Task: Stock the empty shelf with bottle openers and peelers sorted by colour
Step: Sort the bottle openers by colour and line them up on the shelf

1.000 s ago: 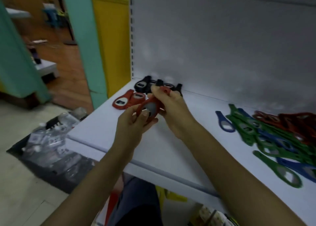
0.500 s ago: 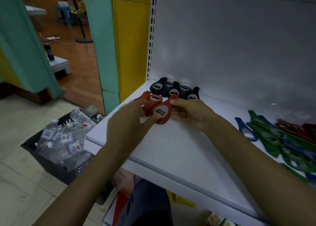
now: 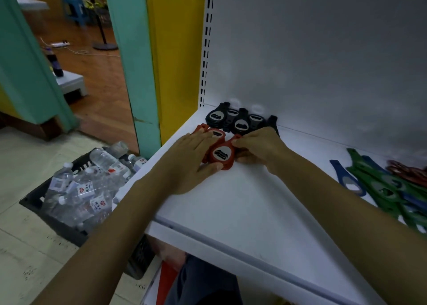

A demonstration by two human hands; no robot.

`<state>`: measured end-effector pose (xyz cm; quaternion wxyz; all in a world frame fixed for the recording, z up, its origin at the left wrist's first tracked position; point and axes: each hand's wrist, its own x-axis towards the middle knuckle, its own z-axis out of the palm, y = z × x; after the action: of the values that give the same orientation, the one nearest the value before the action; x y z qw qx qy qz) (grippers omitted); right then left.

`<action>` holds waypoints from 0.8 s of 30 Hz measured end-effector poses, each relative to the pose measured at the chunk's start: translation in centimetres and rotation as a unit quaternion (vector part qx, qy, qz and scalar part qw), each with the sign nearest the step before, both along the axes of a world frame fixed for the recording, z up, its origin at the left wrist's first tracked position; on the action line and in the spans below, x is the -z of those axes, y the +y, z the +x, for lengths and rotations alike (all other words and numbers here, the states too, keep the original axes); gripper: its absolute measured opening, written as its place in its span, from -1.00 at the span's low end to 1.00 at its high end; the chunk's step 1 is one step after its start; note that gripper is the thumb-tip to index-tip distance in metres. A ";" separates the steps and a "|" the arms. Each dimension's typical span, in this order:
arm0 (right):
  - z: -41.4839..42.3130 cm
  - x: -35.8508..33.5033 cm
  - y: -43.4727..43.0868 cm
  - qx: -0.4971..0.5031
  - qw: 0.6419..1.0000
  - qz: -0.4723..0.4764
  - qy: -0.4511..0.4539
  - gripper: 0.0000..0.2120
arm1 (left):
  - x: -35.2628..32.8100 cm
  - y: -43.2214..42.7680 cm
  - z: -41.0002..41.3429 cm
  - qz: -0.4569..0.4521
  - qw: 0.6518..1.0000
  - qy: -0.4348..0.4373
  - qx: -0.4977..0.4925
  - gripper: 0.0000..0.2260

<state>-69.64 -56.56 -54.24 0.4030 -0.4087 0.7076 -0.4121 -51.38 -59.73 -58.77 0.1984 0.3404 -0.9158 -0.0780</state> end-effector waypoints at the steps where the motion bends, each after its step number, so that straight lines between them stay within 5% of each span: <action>1: 0.0 0.1 -0.1 0.004 1.000 -0.007 -0.001 -0.90 | 0.0 0.0 0.0 -0.001 1.000 0.001 0.001 -0.42; 24: 1.2 0.6 -0.7 0.043 0.999 -0.023 0.019 -0.94 | 0.3 0.1 0.0 -0.007 1.000 -0.018 -0.013 -0.48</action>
<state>-68.42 -57.24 -54.82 0.3616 -0.3946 0.7223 -0.4379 -51.39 -59.63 -59.09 0.1852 0.3524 -0.9151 -0.0631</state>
